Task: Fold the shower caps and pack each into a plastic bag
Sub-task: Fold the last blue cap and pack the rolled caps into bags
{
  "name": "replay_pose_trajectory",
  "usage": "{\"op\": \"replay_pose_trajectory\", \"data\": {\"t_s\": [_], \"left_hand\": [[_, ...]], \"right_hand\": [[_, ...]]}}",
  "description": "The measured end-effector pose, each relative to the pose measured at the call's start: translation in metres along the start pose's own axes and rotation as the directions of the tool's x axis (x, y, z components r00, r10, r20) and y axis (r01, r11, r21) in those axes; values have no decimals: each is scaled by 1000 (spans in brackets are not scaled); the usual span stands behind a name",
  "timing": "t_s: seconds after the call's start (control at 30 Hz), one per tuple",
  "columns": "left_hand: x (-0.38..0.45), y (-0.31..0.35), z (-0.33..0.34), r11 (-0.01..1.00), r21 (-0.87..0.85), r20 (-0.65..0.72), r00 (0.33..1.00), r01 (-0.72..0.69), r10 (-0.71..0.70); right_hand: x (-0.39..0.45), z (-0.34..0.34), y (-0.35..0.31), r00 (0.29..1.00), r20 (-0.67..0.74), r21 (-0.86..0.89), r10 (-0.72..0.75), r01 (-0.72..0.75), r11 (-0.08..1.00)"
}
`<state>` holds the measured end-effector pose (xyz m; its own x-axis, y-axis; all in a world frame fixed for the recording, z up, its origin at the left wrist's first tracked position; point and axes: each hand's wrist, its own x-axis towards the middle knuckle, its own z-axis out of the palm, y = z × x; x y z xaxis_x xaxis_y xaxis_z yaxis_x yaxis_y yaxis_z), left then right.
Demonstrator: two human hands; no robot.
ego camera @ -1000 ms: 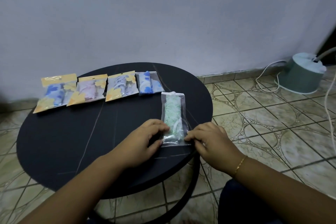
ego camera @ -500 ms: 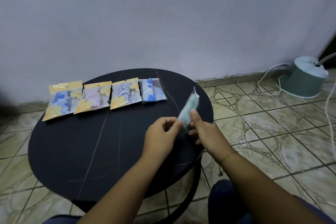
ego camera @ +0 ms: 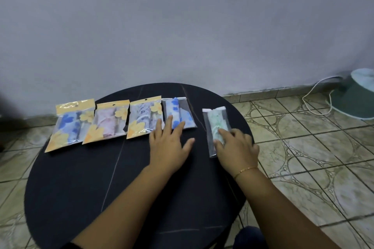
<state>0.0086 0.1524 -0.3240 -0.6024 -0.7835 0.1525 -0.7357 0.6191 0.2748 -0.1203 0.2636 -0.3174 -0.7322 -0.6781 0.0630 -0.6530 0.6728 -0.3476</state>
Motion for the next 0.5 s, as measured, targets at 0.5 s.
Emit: {"op": "replay_pose_trajectory", "data": {"t_s": [0.5], "left_hand": [[56,-86,-15,979,65,-175,968,191,-177]], "right_hand": [[72,37,-65,966,-10,-110,-257,254,961]]}}
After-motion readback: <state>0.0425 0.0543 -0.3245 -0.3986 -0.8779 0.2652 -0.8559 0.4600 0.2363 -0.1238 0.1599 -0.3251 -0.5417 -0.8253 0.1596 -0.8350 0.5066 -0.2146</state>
